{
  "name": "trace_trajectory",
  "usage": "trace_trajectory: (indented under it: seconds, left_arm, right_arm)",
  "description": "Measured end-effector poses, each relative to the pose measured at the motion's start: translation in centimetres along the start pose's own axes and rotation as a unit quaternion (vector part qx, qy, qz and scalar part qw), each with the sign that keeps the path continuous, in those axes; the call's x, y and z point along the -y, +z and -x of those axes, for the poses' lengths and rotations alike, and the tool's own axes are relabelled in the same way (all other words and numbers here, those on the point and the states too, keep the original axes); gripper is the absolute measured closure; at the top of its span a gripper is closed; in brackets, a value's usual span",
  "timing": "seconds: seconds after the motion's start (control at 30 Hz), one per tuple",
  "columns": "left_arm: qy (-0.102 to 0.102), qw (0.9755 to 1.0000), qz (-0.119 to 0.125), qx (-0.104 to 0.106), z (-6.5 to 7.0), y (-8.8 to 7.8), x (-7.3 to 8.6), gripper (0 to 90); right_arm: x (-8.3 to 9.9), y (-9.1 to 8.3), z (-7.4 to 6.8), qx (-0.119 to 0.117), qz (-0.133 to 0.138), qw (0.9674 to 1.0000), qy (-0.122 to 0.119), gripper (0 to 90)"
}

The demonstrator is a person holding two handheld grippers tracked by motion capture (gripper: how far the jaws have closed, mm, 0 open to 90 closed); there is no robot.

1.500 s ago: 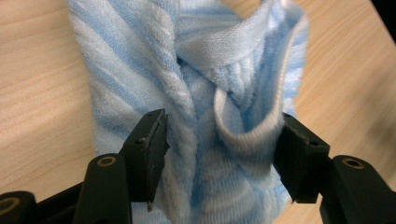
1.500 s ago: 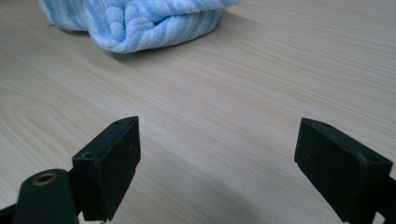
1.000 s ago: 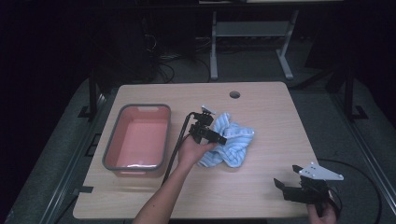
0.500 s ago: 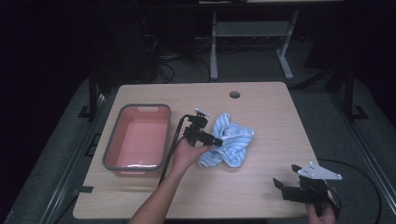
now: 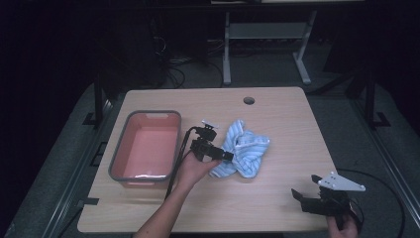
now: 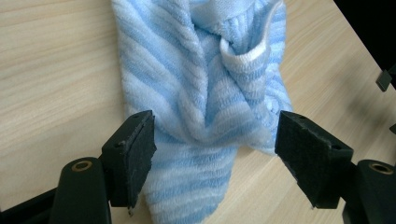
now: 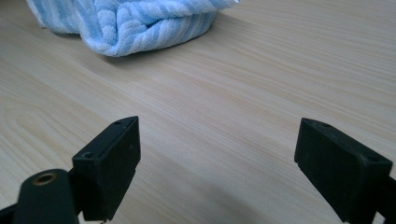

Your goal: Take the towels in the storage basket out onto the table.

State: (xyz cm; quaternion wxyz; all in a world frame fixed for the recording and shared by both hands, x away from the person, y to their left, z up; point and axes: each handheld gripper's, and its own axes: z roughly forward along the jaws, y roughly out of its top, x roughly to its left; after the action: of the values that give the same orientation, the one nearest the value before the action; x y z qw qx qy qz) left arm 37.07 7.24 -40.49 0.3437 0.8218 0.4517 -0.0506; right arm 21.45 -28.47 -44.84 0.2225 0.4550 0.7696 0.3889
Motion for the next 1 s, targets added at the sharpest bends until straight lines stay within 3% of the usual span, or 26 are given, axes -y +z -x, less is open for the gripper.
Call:
trace_trajectory:
  seconds: [1.0]
  left_arm:
    - [0.018, 0.9997, -0.001, 0.018, 0.6, -1.8, 3.6, 27.5]
  right_arm:
    - [0.0, 0.1, -0.2, -0.001, -0.002, 1.0, 0.001, 13.8]
